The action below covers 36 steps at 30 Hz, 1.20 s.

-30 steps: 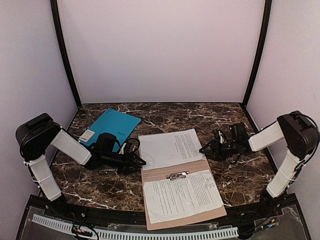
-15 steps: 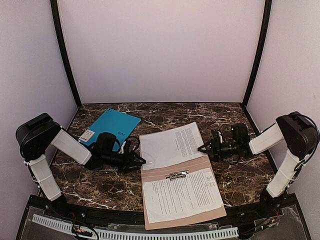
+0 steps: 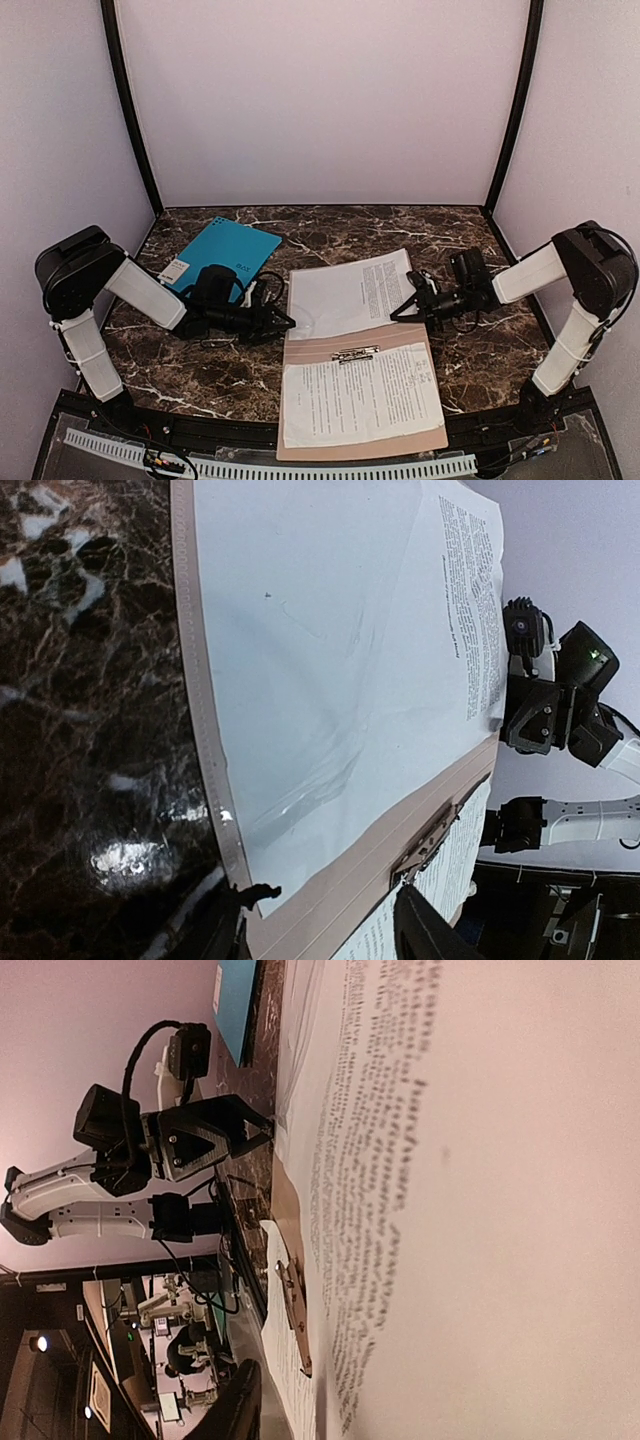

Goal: Put the files into the folder
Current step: Pick up the folder with files from the center of the board, then pass from the right arm to the left

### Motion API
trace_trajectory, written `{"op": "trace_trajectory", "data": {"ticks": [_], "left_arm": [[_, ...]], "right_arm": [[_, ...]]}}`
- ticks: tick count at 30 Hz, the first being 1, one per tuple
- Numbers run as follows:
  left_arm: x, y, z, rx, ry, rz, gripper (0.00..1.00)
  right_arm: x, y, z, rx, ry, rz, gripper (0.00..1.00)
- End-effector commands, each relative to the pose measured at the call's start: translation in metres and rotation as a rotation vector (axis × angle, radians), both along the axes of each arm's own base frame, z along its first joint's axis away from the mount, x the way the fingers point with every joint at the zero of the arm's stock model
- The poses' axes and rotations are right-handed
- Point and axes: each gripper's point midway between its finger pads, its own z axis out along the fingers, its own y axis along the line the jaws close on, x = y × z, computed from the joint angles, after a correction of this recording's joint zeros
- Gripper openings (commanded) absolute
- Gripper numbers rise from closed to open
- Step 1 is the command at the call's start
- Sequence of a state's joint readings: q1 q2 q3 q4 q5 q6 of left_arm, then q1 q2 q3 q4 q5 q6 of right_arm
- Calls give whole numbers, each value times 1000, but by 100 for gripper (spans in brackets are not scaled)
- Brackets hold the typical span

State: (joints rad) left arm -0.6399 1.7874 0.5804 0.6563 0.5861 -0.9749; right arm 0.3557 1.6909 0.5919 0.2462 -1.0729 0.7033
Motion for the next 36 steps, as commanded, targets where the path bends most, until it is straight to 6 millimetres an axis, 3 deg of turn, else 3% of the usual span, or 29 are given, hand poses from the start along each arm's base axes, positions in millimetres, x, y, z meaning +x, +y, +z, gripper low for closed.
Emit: {"op": "trace_trajectory", "data": {"ticks": [1,6,14,21,30,34,36], "left_arm": [[-12,17,-31,131,37,-1,52],[-5,23,-8,169,-99,-19,57],[10,47,17,259,-245,15,66],[18,41,30,182,-302,-9,72],[24,15,55,4,-385,-77,88],[25,3,69,-79,-419,-116,88],[26,-3,79,-116,-450,-135,81]], "right_arm": [[14,0,10,-24,-138,46,27],[23,1,21,-14,-273,113,0],[30,7,58,80,-445,217,0],[23,11,93,222,-531,272,0],[14,14,101,281,-522,298,0],[12,18,98,287,-509,313,0],[11,19,95,287,-494,316,0]]}}
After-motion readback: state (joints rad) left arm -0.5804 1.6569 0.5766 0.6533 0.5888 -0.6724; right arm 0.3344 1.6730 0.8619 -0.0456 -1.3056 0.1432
